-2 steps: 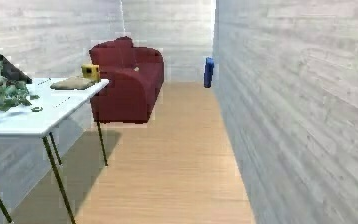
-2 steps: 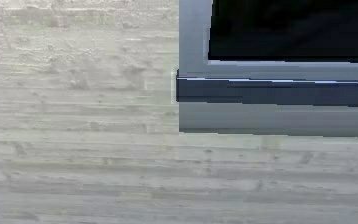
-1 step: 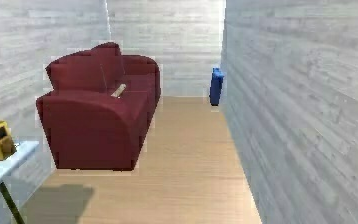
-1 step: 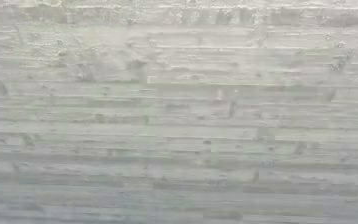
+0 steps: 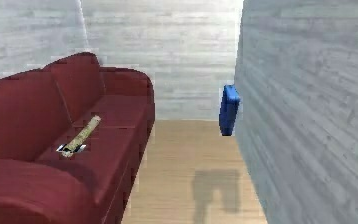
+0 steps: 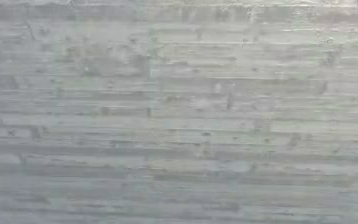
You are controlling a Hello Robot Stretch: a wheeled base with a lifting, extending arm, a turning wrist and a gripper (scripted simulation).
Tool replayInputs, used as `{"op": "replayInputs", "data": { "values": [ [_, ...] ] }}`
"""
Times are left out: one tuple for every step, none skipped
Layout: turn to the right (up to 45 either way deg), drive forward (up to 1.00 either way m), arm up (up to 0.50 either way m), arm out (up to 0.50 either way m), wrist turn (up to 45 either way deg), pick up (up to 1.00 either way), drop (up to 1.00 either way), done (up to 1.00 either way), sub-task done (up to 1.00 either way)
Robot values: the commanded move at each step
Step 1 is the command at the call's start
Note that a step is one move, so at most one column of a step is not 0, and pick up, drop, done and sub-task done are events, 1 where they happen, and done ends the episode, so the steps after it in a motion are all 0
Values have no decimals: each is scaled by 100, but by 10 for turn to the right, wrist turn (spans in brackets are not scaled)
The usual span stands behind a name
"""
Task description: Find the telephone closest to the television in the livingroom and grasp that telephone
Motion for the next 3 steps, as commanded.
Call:
{"op": "replayInputs", "data": {
  "values": [
    [0,75,0,0,0,0,0,0,0],
    [-450,0,0,0,0,0,0,0,0],
    [-450,0,0,0,0,0,0,0,0]
  ]
}}
